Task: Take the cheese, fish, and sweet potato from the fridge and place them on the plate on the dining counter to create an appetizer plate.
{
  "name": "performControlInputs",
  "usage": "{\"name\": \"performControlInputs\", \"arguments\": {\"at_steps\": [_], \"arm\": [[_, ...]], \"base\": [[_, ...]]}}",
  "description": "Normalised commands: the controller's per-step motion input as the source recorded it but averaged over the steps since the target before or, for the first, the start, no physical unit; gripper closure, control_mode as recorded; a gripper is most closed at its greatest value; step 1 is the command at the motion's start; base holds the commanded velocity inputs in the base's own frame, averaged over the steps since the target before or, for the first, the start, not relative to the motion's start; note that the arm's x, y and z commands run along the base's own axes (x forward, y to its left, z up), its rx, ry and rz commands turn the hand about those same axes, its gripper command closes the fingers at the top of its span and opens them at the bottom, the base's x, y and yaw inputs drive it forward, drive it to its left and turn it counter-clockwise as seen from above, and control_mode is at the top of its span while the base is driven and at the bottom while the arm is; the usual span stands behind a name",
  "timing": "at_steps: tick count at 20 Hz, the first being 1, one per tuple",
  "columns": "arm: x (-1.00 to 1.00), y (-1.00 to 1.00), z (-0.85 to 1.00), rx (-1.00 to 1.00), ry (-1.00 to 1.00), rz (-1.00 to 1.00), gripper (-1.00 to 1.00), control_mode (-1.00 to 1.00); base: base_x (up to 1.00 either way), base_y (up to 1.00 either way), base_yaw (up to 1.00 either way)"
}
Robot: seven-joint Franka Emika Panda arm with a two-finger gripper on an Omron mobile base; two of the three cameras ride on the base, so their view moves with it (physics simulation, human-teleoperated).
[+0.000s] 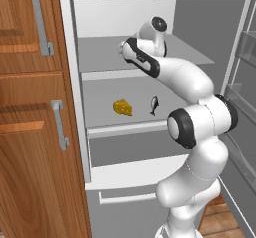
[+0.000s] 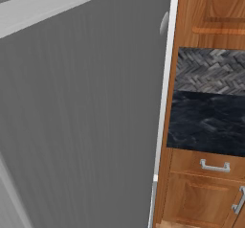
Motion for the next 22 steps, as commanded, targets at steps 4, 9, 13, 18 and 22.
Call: {"name": "performControlInputs", "arguments": {"at_steps": [4,9,13,18,22], "arm": [[-0.69,-0.02,0.03,0.0,-0.07,-0.01,1.0,-1.0],[-1.0,-0.19,0.22,0.0,-0.08,-0.04,1.0,-1.0],[-1.0,-0.3,0.34,0.0,-0.07,-0.02,1.0,-1.0],[-1.0,-0.36,0.3,0.0,-0.08,-0.01,1.0,-1.0],[-0.99,-0.28,0.36,0.0,-0.03,0.0,1.0,-1.0]], "base": [[0.0,0.0,0.0],[0.0,0.0,0.0],[0.0,0.0,0.0],[0.0,0.0,0.0],[0.0,0.0,0.0]]}}
